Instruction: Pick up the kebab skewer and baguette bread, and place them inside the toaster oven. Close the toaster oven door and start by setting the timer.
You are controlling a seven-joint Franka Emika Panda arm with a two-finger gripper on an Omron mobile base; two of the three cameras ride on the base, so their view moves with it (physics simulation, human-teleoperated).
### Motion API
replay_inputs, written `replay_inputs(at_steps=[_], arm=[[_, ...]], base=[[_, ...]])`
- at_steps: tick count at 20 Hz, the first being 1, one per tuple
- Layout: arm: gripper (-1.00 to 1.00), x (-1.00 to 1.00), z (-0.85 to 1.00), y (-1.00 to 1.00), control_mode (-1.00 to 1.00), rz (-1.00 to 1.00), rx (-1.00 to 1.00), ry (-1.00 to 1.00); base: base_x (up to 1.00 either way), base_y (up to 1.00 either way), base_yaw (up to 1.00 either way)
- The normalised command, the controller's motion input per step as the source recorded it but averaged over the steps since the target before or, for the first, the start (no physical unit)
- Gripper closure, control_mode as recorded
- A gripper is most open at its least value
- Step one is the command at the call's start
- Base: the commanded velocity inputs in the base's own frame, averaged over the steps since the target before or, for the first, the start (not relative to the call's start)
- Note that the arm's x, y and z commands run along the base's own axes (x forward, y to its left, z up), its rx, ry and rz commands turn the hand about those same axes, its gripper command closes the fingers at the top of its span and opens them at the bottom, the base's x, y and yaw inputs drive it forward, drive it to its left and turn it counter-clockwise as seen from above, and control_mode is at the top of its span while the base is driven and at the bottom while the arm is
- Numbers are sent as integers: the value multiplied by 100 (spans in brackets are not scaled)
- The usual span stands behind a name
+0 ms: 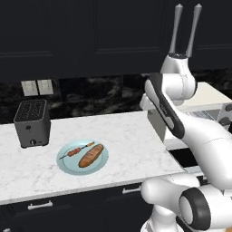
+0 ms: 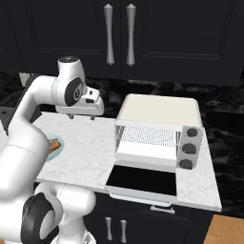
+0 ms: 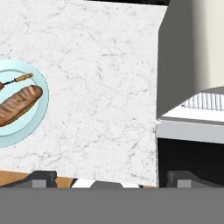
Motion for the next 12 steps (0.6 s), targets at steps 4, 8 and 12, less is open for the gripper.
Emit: replay_inputs(at_steps=[4,8,12], arm=[[-100,-55,-7,-80,-100,9,13,-17],[-100,-53,-7,-100,-100,28,8,-32],[-100,-46,-13,-100,-100,24,5,-33]], base=[[0,0,0],[0,0,0],[0,0,0]])
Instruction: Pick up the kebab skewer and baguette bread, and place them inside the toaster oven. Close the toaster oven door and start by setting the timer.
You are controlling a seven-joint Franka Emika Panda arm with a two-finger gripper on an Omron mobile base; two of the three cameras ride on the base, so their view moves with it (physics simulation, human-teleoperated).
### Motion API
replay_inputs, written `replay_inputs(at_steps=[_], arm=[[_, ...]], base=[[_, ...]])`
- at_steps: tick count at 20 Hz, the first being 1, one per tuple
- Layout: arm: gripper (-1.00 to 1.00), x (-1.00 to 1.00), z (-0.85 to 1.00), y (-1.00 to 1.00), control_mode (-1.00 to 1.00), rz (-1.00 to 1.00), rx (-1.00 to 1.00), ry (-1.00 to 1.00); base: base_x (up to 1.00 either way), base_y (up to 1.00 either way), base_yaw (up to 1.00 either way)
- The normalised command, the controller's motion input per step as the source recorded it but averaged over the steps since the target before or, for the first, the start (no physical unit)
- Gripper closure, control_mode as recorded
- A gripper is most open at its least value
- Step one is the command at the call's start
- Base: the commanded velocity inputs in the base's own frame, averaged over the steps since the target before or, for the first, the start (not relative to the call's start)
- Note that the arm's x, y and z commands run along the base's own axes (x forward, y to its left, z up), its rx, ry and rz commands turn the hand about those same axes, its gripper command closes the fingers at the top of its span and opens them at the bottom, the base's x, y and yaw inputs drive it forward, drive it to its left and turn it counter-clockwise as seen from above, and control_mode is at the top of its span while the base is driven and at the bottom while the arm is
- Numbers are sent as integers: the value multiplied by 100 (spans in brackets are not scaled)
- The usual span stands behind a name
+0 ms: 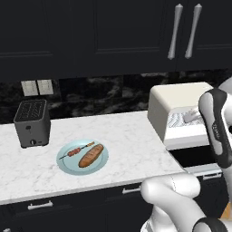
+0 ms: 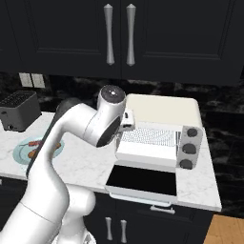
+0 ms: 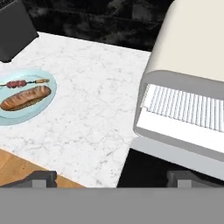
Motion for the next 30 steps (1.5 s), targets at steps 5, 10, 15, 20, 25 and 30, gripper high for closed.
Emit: replay_inputs(at_steps=[5,10,15,20,25,30], arm=[[-100,-13,-18,-75,-100,16,3,-37],[-100,0,-23,-12,-100,7,2,-26],[-100,3,-32,-1,-100,4,0,-35],[-100,19,-8,-12,-100,0,12,-18],[-100,30,-17,-22,-100,0,21,-2],[-100,56,-6,-31,-100,0,14,0]], base=[[0,0,0],[0,0,0],[0,0,0],[0,0,0],[0,0,0],[0,0,0]])
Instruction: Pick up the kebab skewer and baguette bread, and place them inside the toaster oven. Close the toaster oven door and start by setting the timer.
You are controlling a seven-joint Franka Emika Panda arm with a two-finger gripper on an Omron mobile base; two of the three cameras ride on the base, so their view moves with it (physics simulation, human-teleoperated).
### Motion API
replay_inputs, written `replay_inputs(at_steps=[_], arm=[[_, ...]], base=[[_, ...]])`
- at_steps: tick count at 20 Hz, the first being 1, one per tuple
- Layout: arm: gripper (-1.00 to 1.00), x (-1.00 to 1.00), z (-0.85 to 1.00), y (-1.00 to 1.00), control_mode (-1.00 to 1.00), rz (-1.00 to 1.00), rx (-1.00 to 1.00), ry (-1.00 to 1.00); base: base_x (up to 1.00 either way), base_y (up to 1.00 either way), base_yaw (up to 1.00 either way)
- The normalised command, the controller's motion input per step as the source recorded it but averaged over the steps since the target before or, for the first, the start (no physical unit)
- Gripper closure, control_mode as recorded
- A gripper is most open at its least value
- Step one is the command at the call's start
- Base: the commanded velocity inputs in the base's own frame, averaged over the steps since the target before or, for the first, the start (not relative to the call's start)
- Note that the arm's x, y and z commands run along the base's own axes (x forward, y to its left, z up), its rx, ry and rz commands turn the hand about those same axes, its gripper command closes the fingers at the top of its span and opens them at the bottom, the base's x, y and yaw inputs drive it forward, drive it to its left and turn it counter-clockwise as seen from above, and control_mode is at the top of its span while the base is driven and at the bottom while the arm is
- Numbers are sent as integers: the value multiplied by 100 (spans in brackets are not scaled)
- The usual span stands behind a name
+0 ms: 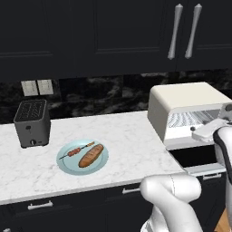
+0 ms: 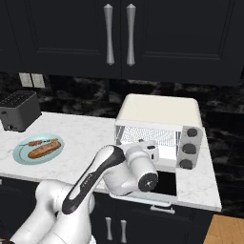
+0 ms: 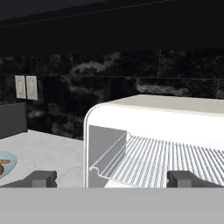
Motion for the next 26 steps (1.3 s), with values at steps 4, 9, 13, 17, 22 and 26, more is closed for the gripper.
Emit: replay_inputs(at_steps=[4,9,13,17,22,26], arm=[[-100,33,-22,-30,-100,0,1,-5],[-100,26,-36,-30,-100,0,0,-2],[-100,26,-6,-10,-100,0,0,-5],[-100,15,-2,-5,-100,0,0,-4],[-100,31,-16,0,-100,0,0,0],[-100,40,-1,0,-100,0,0,0]], base=[[0,0,0],[0,0,0],[0,0,0],[0,0,0],[0,0,0],[0,0,0]])
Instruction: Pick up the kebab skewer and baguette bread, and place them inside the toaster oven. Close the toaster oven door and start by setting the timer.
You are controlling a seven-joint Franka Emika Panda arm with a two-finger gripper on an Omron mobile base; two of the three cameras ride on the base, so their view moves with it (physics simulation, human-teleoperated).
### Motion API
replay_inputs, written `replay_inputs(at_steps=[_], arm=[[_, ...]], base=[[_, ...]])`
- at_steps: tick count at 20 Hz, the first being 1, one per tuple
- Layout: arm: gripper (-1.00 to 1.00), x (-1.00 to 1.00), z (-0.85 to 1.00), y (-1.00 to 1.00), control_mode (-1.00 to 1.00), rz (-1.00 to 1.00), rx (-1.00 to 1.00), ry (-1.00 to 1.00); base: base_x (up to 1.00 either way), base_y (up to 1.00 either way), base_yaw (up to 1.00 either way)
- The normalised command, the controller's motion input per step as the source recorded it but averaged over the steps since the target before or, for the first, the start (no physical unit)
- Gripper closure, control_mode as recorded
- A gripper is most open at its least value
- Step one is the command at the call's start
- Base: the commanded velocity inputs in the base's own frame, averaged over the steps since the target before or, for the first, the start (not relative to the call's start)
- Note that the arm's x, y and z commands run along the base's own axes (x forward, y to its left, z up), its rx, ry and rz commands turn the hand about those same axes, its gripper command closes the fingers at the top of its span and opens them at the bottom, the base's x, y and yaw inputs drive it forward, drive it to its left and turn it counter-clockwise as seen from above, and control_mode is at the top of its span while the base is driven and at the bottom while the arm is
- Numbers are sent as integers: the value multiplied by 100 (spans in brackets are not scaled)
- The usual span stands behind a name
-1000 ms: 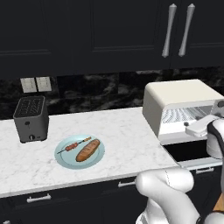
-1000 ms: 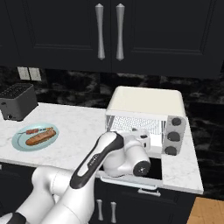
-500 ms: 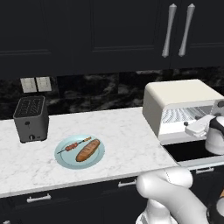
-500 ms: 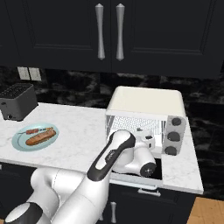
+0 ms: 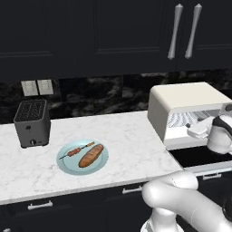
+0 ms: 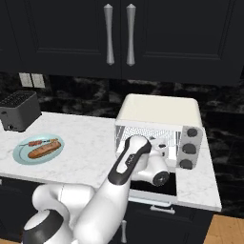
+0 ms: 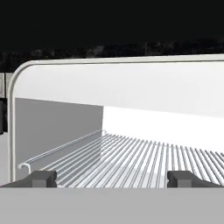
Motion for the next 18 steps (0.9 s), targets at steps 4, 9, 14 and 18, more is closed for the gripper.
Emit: replay_inputs(at_steps=[4,9,14,18], arm=[[-100,21,-13,0,-100,0,-1,0],[-100,12,-36,0,-100,0,-1,0],[-100,18,-12,0,-100,0,0,-1],[-100,12,0,-1,-100,0,0,-2]], base=[[0,0,0],[0,0,0],[0,0,0],[0,0,0]])
